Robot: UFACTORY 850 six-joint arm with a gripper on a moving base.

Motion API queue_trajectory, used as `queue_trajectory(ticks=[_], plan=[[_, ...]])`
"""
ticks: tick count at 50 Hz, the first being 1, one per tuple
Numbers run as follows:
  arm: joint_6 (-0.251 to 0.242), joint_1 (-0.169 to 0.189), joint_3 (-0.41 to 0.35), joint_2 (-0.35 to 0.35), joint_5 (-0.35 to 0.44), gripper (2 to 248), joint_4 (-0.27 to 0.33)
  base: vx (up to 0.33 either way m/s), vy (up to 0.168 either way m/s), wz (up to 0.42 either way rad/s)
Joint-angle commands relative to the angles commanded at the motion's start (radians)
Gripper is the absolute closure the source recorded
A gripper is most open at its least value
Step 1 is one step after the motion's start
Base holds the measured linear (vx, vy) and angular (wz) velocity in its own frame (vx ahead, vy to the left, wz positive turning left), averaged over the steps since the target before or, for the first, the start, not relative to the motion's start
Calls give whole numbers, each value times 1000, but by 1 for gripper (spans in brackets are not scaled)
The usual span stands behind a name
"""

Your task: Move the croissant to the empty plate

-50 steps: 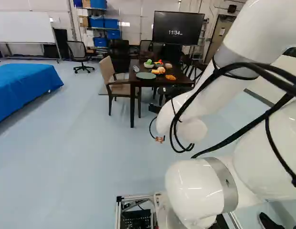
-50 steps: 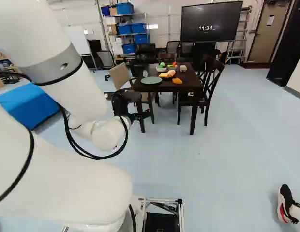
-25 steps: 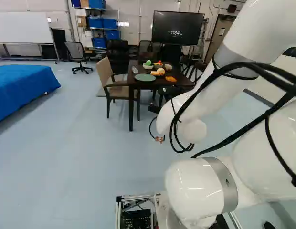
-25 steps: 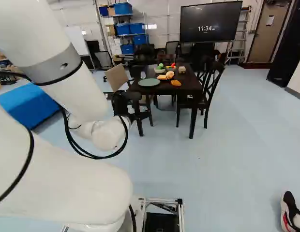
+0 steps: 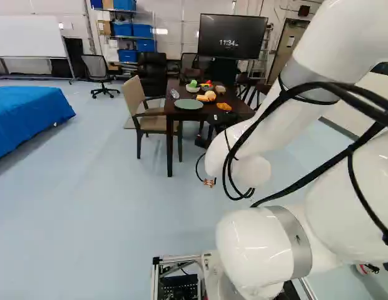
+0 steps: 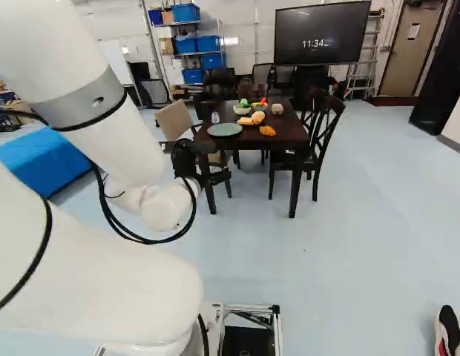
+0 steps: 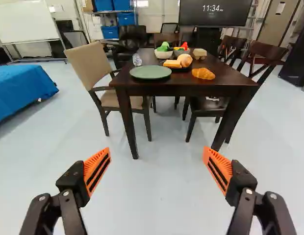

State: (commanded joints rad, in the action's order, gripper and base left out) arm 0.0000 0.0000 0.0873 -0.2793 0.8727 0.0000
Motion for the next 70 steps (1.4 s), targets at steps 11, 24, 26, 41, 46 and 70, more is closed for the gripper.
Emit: queue_trajectory(ticks=[11, 24, 26, 41, 46, 70], plan=[[0, 0, 0, 0, 0, 3, 0, 135, -35, -9], [0, 0, 0, 0, 0, 3, 0, 136, -36, -8], [0, 0, 0, 0, 0, 3, 0, 126, -32, -11], [0, 0, 0, 0, 0, 3, 0, 131, -34, -7], [0, 0, 0, 0, 0, 3, 0, 135, -35, -9], [0, 0, 0, 0, 0, 3, 0, 134, -35, -7]])
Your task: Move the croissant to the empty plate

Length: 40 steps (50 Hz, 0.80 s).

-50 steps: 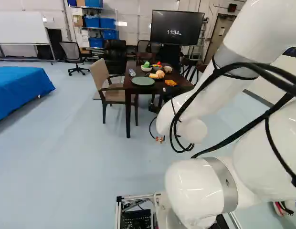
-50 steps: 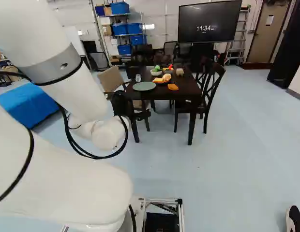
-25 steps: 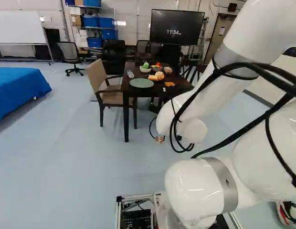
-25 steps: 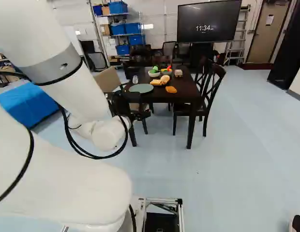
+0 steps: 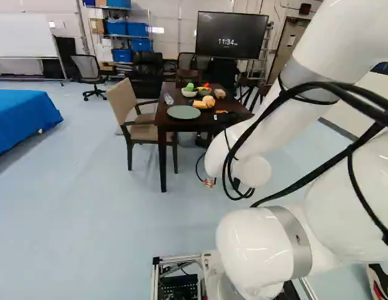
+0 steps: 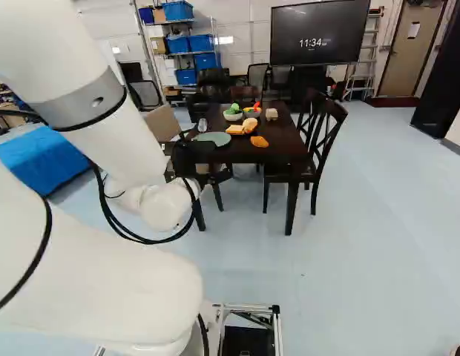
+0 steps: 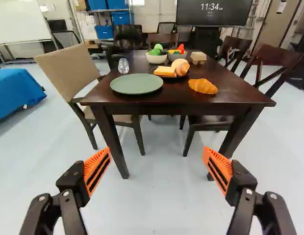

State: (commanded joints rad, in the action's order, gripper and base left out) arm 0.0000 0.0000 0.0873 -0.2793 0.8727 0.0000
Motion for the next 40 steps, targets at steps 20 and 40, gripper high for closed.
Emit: queue_trajectory(ticks=[20, 40], plan=[[0, 0, 0, 0, 0, 3, 0, 124, -34, -8], [0, 0, 0, 0, 0, 3, 0, 125, -33, -6]])
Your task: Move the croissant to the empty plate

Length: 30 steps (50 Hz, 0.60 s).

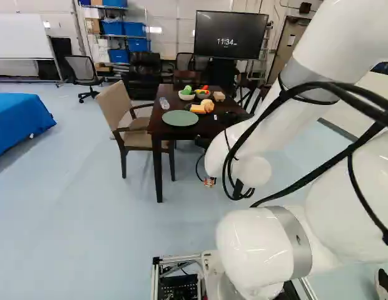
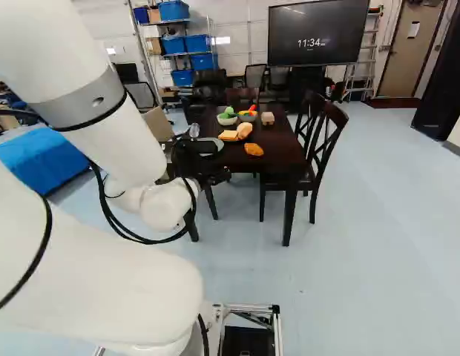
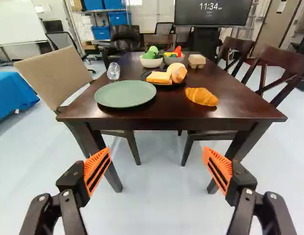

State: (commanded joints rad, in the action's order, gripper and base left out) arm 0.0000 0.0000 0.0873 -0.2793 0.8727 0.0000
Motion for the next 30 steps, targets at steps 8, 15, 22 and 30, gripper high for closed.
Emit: queue_trajectory(ticks=[8, 15, 22, 30], plan=[[0, 0, 0, 0, 0, 3, 0, 126, -36, -8], [0, 0, 0, 0, 0, 3, 0, 127, -34, -5], [0, 0, 0, 0, 0, 3, 0, 127, -35, -5], [0, 0, 0, 0, 0, 3, 0, 129, -34, -8]])
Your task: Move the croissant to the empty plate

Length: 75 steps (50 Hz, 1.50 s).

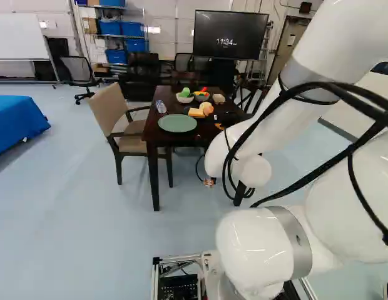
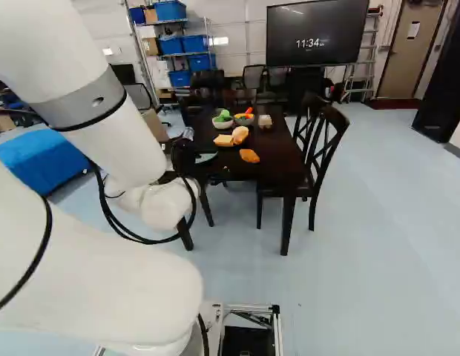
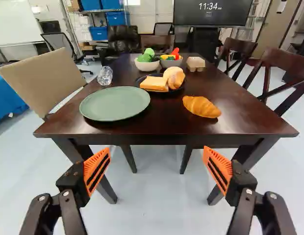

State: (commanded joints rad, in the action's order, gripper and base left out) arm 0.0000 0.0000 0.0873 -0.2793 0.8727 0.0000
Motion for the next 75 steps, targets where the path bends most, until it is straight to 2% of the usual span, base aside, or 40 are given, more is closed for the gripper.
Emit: queue_trajectory(ticks=[50, 75], plan=[[0, 0, 0, 0, 0, 3, 0, 126, -33, -6], [0, 0, 0, 0, 0, 3, 0, 6, -2, -2]])
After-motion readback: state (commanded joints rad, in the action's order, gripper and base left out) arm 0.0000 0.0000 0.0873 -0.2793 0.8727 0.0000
